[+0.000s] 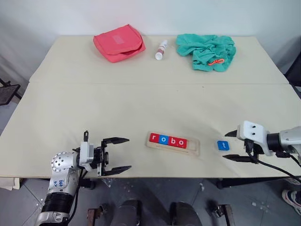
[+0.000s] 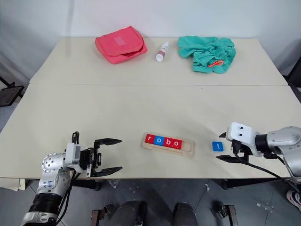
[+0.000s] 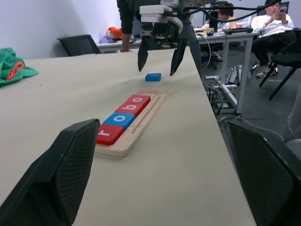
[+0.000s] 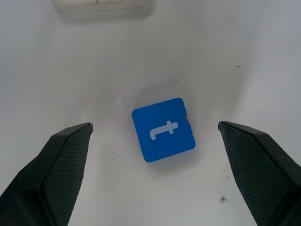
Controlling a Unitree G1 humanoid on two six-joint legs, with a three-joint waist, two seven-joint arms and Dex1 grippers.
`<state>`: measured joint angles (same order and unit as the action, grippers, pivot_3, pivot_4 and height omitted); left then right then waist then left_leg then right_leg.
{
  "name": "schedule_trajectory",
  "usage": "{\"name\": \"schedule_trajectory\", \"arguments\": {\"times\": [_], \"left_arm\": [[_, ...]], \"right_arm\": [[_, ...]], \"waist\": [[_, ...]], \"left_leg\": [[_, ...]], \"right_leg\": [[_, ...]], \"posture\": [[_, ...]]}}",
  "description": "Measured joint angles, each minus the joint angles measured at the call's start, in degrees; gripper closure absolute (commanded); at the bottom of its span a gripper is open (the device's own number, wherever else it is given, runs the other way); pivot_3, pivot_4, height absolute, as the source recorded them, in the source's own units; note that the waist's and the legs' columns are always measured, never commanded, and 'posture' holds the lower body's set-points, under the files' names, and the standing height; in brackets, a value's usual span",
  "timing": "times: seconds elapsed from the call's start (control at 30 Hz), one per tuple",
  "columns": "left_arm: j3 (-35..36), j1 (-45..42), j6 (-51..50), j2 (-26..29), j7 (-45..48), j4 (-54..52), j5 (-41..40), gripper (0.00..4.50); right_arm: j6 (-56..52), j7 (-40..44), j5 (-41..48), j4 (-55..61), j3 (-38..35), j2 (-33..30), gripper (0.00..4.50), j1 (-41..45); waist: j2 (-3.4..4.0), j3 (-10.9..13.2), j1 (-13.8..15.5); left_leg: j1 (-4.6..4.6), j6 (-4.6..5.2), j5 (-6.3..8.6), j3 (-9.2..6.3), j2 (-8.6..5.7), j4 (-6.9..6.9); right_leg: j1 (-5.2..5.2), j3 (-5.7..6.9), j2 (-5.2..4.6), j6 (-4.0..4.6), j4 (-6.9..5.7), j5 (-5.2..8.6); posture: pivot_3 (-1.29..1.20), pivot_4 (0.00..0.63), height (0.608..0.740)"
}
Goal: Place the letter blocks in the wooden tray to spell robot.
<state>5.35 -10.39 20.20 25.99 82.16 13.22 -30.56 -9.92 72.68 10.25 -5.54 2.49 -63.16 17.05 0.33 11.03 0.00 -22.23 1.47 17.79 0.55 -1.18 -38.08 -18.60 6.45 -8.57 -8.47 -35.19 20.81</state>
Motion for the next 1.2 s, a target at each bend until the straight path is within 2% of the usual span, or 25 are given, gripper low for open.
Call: {"name": "schedule_trajectory", "arguments": {"times": [0.13, 0.47, 0.57, 0.8, 0.93, 1.2], "left_arm": [[0.28, 0.34, -0.09, 0.0, -0.27, -1.18, 0.0, 0.0], [0.47, 0.65, -0.2, 0.56, -0.21, -1.21, 0.0, 0.0], [0.48, 0.28, -0.21, 0.98, -0.06, -1.16, 0.0, 0.0], [0.47, -0.69, -0.21, 1.07, 0.0, -0.86, 0.0, 0.0], [0.46, -1.5, -0.2, 1.07, 0.39, 0.07, 0.0, 0.0], [0.53, -3.93, 0.07, 1.07, 2.23, 3.6, 0.0, 0.0]], "right_arm": [[0.89, 0.3, -1.94, -2.59, 1.89, 1.36, 0.04, 2.73], [0.71, 1.67, -2.59, -2.82, 2.18, 2.14, 0.04, 2.93], [1.59, 1.67, -3.37, -2.94, 2.18, 2.14, 0.61, 2.83], [3.57, 1.55, -4.65, -4.68, 2.36, 2.62, 2.95, 3.94], [0.36, 0.26, -5.54, -5.15, 2.47, 3.03, 3.04, 5.82], [-23.31, -2.47, 0.04, 8.32, 1.55, 3.6, 3.04, 9.17]], "waist": [[0.0, 0.0, 0.24], [0.0, 0.0, 0.31], [0.0, 0.0, 0.35], [0.0, 0.0, 0.26], [0.0, 0.0, 0.27], [0.01, 0.0, 0.23]], "left_leg": [[-0.02, 0.0, 0.0, -0.05, -0.01, -0.01], [-0.02, 0.0, 0.0, -0.04, -0.01, -0.02], [-0.02, 0.0, 0.0, -0.04, -0.01, -0.02], [-0.01, 0.0, 0.0, -0.03, -0.01, -0.06], [-0.02, 0.0, 0.0, -0.04, -0.01, -0.07], [-0.04, -0.01, 0.0, -0.1, -0.01, -0.05]], "right_leg": [[0.01, 0.03, -0.01, 0.0, 0.01, 0.0], [0.01, 0.04, -0.01, 0.0, 0.01, 0.0], [0.02, 0.04, -0.01, 0.0, 0.01, 0.0], [0.05, 0.04, 0.0, 0.0, 0.01, 0.0], [0.04, 0.05, -0.01, 0.0, 0.0, 0.0], [0.0, 0.05, 0.0, 0.0, -0.02, 0.0]], "posture": [[0.0, 0.15, 0.74], [0.0, 0.15, 0.74], [0.0, 0.15, 0.74], [0.0, 0.15, 0.74], [0.0, 0.15, 0.74], [0.0, 0.15, 0.74]]}}
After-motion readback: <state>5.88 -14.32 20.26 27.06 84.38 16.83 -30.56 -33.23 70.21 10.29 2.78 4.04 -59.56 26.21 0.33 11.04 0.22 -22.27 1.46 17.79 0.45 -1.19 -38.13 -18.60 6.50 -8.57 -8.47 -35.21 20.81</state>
